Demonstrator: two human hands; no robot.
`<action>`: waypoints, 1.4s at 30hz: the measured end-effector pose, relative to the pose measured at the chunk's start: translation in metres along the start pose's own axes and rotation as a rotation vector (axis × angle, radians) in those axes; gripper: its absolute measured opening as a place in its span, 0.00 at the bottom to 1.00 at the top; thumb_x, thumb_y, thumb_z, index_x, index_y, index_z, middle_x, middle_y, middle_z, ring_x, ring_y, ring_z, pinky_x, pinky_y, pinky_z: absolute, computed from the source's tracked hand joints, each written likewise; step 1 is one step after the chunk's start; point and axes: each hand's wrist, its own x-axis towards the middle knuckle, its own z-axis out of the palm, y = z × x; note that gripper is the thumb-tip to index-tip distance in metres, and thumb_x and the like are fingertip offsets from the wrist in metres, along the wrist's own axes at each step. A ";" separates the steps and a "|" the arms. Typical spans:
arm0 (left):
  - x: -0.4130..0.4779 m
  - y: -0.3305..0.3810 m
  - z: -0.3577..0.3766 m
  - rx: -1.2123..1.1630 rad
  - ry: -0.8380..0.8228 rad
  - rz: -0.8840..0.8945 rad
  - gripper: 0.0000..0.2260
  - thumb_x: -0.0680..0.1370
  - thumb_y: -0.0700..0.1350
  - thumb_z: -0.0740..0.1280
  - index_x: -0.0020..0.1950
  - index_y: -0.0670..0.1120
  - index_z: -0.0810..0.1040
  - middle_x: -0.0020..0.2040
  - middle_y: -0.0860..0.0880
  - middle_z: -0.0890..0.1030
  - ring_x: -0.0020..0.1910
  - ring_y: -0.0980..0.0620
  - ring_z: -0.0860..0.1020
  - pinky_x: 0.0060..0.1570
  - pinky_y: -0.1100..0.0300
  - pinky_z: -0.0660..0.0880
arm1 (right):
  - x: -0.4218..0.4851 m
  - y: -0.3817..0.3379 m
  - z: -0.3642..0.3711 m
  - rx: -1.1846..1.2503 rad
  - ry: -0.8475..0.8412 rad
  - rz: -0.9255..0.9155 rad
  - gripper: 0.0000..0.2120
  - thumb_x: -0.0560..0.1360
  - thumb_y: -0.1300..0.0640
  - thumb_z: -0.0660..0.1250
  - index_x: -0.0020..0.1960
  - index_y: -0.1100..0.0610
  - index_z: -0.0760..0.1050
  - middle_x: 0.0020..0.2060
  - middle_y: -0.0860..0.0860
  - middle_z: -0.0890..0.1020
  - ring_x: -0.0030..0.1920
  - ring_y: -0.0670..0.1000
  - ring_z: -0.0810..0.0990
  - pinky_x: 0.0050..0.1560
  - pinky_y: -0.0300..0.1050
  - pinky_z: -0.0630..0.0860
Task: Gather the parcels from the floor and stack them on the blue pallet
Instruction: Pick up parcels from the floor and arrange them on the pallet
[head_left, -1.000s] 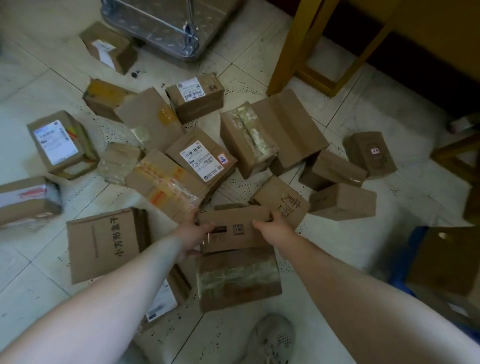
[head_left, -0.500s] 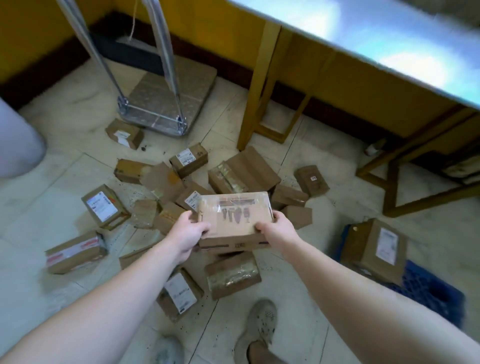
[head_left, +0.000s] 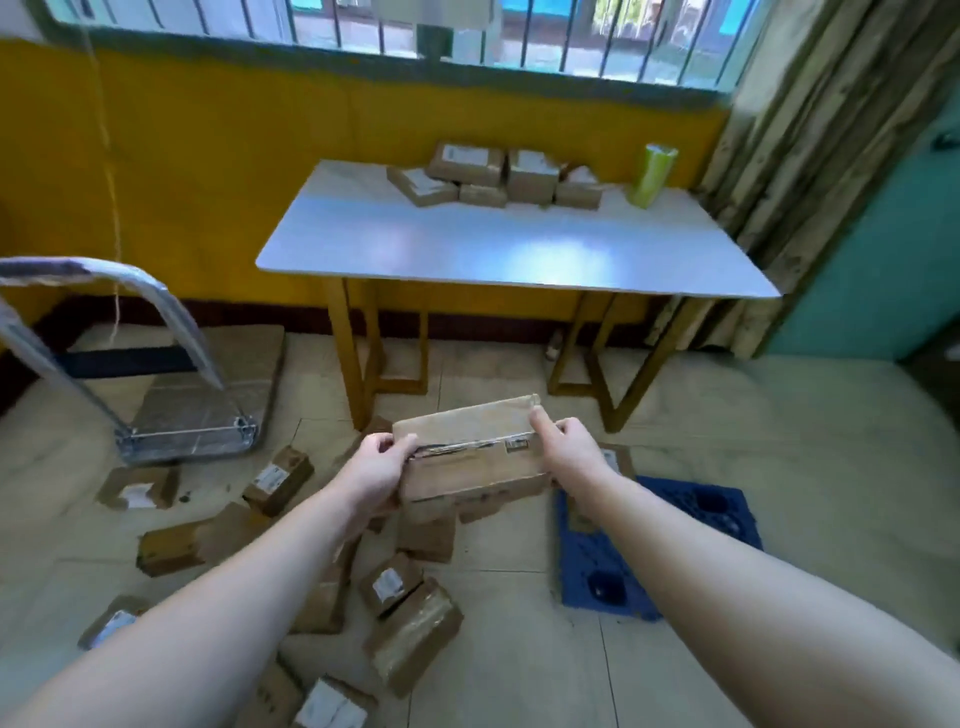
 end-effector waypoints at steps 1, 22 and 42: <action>-0.009 0.012 0.012 0.044 -0.007 0.067 0.21 0.79 0.56 0.60 0.69 0.47 0.66 0.53 0.48 0.76 0.42 0.55 0.75 0.32 0.62 0.73 | -0.006 -0.001 -0.022 -0.003 0.054 -0.030 0.21 0.74 0.37 0.62 0.54 0.54 0.70 0.48 0.51 0.77 0.45 0.49 0.76 0.41 0.47 0.73; -0.120 0.155 0.352 -0.136 -0.431 0.327 0.20 0.75 0.44 0.69 0.63 0.58 0.68 0.54 0.48 0.79 0.44 0.50 0.84 0.33 0.53 0.79 | -0.061 0.129 -0.387 0.272 0.201 -0.134 0.35 0.70 0.52 0.73 0.70 0.43 0.57 0.47 0.43 0.76 0.47 0.48 0.80 0.41 0.47 0.81; 0.072 0.230 0.510 -0.137 -0.469 0.124 0.41 0.72 0.41 0.72 0.75 0.55 0.49 0.56 0.45 0.78 0.48 0.44 0.82 0.42 0.45 0.80 | 0.150 0.153 -0.464 0.222 0.114 0.076 0.17 0.74 0.50 0.70 0.58 0.52 0.68 0.53 0.53 0.77 0.52 0.52 0.79 0.57 0.55 0.77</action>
